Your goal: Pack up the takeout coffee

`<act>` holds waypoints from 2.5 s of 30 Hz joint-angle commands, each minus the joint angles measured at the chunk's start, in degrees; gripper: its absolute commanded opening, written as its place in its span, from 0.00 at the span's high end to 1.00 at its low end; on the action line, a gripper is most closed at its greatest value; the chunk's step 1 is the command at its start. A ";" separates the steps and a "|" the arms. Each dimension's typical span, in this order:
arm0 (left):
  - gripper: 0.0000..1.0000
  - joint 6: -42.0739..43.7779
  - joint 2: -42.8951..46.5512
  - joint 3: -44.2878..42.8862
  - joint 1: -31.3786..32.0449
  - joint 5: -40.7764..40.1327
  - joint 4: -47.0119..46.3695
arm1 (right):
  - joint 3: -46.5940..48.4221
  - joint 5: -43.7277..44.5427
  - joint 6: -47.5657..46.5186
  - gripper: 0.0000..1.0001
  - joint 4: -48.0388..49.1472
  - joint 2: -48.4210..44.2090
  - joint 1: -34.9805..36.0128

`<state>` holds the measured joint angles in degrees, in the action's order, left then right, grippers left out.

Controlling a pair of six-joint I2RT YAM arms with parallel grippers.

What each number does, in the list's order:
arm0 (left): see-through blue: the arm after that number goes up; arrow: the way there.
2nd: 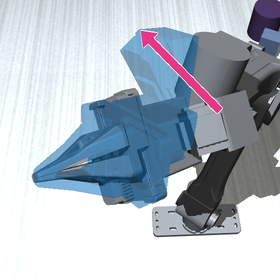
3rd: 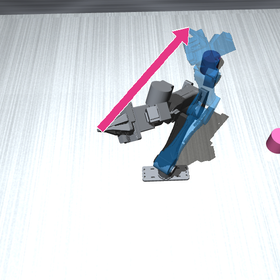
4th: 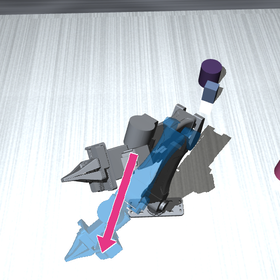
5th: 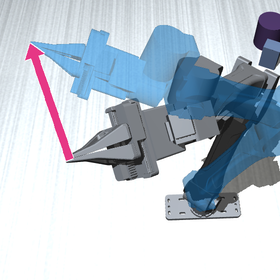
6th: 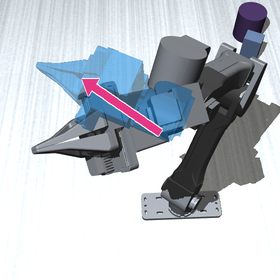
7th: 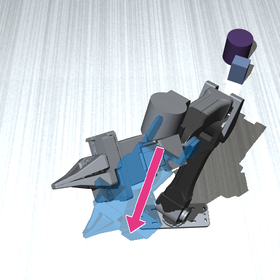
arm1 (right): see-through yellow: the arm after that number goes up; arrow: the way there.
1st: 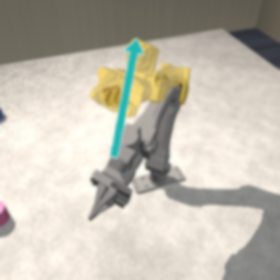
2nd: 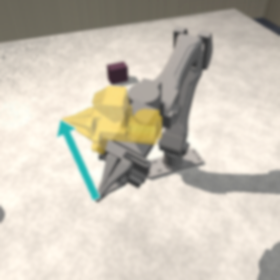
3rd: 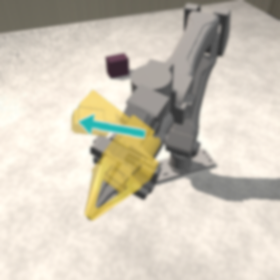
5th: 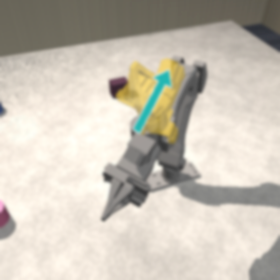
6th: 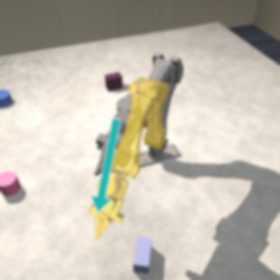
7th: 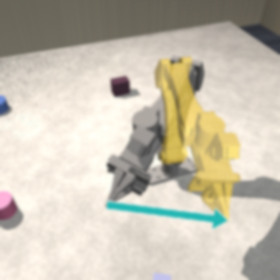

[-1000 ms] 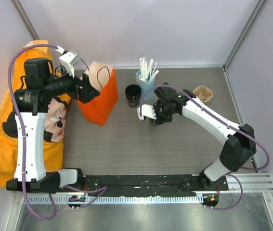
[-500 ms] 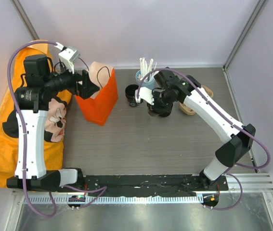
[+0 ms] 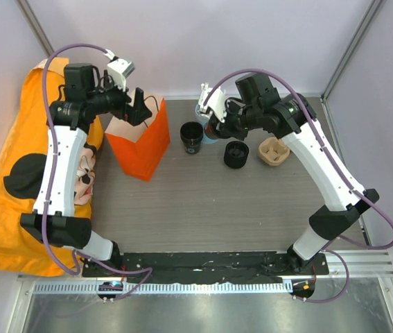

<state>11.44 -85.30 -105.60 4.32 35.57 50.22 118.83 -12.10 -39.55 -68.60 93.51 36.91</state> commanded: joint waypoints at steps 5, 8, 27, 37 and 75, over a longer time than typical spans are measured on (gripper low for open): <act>0.00 5.70 -4.08 -2.50 4.73 -7.62 -6.27 | 2.55 -3.19 2.46 0.99 2.77 -3.95 -0.34; 0.18 5.78 -4.70 -2.42 5.35 -7.89 -5.92 | 2.55 -3.46 2.72 0.99 3.91 -4.66 -0.52; 1.00 8.77 0.92 -1.36 10.53 -10.88 3.39 | 3.61 -4.95 5.36 0.99 8.30 -6.15 -4.56; 1.00 9.04 5.93 1.01 14.49 -9.03 11.22 | 2.99 -6.62 6.24 0.99 10.15 -6.24 -6.76; 0.63 7.01 -5.58 -13.40 37.52 -7.80 15.61 | 1.94 -3.99 11.86 0.99 14.28 -8.09 -12.12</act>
<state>18.48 -90.65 -117.12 40.71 27.77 66.50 120.38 -16.80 -28.91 -57.19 87.24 25.26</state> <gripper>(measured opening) 0.197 0.040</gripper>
